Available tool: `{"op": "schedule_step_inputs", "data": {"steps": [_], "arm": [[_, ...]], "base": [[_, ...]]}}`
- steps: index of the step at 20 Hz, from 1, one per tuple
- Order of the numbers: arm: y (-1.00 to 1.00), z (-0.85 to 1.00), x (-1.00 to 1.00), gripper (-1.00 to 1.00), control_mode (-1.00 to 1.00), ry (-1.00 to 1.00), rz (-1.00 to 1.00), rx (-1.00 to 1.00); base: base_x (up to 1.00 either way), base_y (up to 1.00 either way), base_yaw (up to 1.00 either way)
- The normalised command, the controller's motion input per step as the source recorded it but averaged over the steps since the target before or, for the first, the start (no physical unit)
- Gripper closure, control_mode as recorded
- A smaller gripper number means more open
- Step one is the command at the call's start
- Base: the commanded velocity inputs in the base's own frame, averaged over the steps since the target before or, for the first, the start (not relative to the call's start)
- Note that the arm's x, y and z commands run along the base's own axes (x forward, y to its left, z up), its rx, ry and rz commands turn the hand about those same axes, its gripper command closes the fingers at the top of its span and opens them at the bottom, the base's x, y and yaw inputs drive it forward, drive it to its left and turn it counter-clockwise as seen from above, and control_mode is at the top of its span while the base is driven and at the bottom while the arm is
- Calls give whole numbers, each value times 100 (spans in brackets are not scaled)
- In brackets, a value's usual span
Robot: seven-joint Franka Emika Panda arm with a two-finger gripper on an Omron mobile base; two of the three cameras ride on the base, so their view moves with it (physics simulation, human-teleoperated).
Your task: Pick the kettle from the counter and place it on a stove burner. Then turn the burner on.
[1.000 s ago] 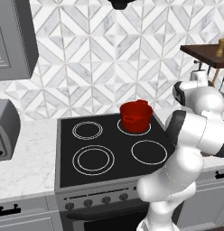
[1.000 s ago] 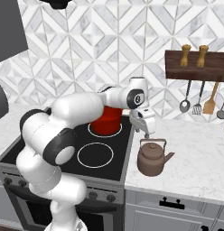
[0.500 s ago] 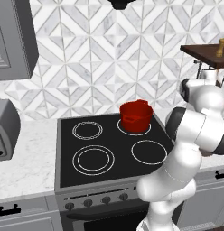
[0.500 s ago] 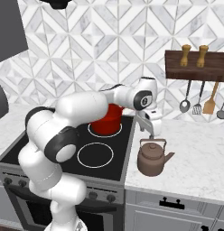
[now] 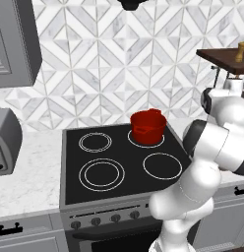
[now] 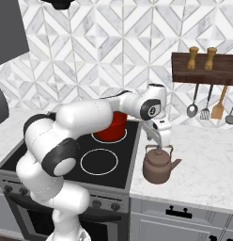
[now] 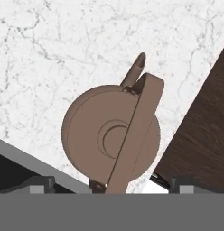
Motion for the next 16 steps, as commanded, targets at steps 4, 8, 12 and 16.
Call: {"op": "schedule_step_inputs", "data": {"steps": [4, 8, 12, 16], "arm": [[0, -19, 0, -100, -100, 0, 0, 0], [0, -16, 0, -100, -100, 0, 0, 0], [0, -1, 0, -100, -100, 0, -1, 0], [0, -11, 0, -100, -100, 0, 0, 0]], "base": [[0, 0, 0], [0, 0, 0], [0, 0, 0], [0, 0, 0]]}}
